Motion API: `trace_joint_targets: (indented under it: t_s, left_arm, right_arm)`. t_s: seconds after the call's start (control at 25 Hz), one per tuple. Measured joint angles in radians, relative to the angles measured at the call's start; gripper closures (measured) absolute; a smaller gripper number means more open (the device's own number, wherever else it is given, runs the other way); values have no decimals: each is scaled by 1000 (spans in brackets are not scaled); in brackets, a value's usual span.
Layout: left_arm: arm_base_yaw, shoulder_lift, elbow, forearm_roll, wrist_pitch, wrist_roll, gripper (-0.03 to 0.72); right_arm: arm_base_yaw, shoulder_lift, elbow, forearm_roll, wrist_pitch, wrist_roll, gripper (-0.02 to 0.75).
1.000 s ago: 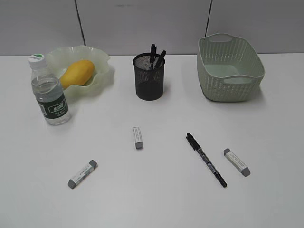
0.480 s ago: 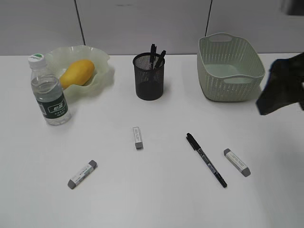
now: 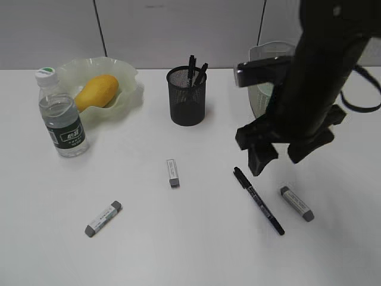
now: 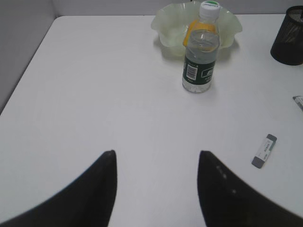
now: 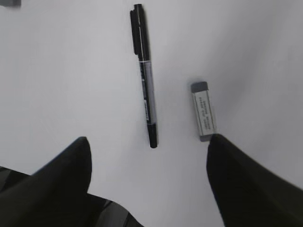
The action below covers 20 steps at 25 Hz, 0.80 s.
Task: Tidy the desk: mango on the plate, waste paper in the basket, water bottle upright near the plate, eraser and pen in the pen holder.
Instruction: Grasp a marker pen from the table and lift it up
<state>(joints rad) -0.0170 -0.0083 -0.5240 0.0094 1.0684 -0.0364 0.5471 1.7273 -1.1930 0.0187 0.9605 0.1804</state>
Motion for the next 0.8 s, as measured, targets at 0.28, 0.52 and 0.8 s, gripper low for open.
trace_joint_targets:
  t_s: [0.28, 0.52, 0.8]
  left_arm:
    - [0, 0, 0, -1, 0, 0, 288]
    - [0, 0, 0, -4, 0, 0, 291]
    - [0, 0, 0, 0, 0, 0, 291]
  right_arm:
    - [22, 197, -42, 0, 16, -1, 151]
    - [22, 267, -81, 1, -13, -1, 153]
    - [22, 349, -100, 18, -46, -1, 155]
